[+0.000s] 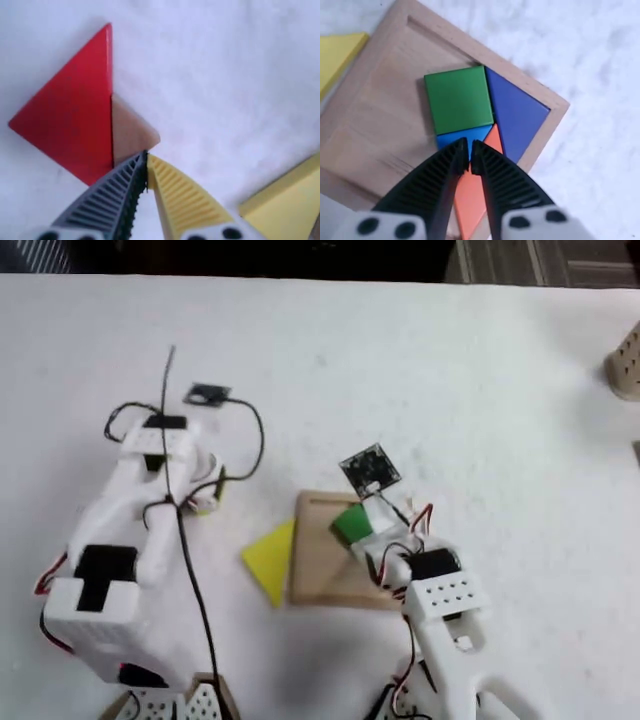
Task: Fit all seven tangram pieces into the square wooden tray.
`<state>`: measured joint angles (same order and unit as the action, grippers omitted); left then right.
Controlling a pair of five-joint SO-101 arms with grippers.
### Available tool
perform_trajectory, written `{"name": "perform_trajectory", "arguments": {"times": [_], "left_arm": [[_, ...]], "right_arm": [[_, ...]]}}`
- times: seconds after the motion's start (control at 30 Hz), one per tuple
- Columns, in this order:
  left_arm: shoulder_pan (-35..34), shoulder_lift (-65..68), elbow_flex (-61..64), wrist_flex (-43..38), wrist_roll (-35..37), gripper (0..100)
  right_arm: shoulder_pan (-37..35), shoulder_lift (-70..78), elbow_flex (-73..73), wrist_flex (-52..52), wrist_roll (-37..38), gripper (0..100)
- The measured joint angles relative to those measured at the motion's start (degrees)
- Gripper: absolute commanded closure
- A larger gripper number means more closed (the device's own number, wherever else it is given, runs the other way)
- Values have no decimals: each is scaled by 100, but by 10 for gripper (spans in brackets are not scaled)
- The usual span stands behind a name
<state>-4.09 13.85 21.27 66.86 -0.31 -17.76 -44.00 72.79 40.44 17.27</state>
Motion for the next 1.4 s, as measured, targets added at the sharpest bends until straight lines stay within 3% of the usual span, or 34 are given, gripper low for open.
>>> {"name": "perform_trajectory", "arguments": {"times": [0.23, 0.6, 0.8, 1.2, 1.4], "left_arm": [[-44, 26, -44, 0, -484, 979], [-378, -114, -35, -484, -589, 978], [-440, -281, 158, -571, -1521, 977], [-466, -1046, 695, -1178, -1187, 976], [-607, -264, 18, -1160, -1020, 978]], "right_arm": [[0, 0, 0, 0, 0, 978], [0, 0, 0, 0, 9, 978], [0, 0, 0, 0, 396, 981], [0, 0, 0, 0, 448, 981], [0, 0, 0, 0, 448, 981]]}}
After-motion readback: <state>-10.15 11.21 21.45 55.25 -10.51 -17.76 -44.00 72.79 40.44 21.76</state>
